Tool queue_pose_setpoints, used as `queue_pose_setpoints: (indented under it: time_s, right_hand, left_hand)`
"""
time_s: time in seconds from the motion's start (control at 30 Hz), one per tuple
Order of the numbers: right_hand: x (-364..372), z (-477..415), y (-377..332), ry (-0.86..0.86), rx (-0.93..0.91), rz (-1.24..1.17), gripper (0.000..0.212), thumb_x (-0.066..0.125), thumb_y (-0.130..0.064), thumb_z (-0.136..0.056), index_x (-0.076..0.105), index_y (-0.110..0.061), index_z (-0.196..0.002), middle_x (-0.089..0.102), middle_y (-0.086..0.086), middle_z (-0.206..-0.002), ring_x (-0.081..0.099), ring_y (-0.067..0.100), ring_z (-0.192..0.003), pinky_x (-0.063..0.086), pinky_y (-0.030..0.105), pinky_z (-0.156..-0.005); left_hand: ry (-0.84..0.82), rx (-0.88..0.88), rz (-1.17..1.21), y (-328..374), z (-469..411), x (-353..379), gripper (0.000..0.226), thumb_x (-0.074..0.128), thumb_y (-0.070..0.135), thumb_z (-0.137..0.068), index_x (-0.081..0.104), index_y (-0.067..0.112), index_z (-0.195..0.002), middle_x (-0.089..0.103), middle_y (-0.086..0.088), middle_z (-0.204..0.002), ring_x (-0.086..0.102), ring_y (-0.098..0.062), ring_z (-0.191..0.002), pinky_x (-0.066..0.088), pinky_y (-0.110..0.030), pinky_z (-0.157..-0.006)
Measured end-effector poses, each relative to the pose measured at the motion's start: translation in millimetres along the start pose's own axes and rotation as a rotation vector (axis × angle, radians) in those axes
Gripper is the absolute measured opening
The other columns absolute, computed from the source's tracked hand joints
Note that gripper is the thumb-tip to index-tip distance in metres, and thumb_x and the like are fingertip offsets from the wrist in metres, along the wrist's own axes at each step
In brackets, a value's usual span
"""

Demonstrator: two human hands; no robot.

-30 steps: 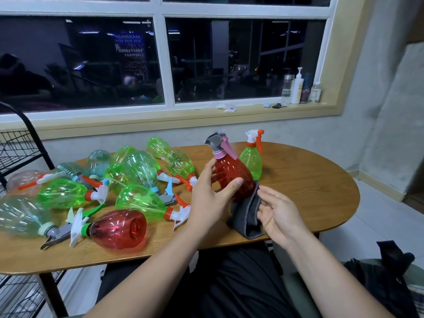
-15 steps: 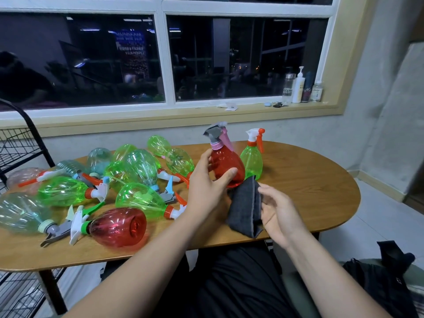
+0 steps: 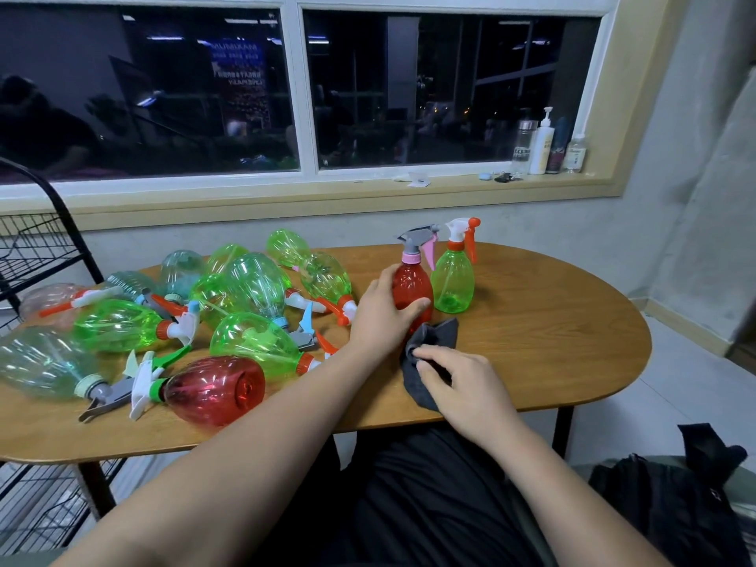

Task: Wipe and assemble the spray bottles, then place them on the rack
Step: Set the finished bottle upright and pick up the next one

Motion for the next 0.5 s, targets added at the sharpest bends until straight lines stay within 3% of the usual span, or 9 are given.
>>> queue_pose_setpoints:
  time_s: [0.1,0.3,0.5]
  right_hand:
    - [3,3,1,-0.050,-0.016,0.036,0.033,0.059,-0.039,-0.105,0.073,-0.032,-0.133,0.069,-0.015,-0.139,0.061,0.004,-0.130,0.050,0.028,-0.108]
    - [4,2,4,-0.064,0.015,0.043,0.035,0.061,-0.041,-0.104,0.072,-0.033,-0.135,0.067,-0.015,-0.142,0.059,0.005,-0.133,0.049,0.031,-0.112]
    - [3,2,6,-0.078,0.026,0.015,0.032,0.065,-0.038,-0.102,0.074,-0.032,-0.132,0.068,-0.014,-0.140,0.060,0.004,-0.132,0.046,0.022,-0.109]
  left_hand:
    - [-0.044,0.011,-0.033,4,-11,7,0.082,0.080,0.053,-0.088,0.039,0.026,-0.155,0.061,-0.007,-0.142,0.059,-0.026,-0.129,0.051,-0.038,-0.100]
    - [-0.110,-0.005,-0.096,8,-28,20,0.086,0.079,0.054,-0.089,0.035,0.022,-0.156,0.061,-0.012,-0.141,0.061,-0.033,-0.127,0.053,-0.043,-0.099]
    - [-0.217,-0.016,-0.268,12,-46,26,0.091,0.069,0.059,-0.095,0.024,0.019,-0.163,0.061,-0.016,-0.141,0.062,-0.039,-0.124,0.054,-0.046,-0.096]
Point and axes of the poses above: each hand's wrist, its own z-axis away from the middle knuckle, its own x-axis out of the palm, y = z × x, the point moved 4 cm from there along -z, towards the middle knuckle
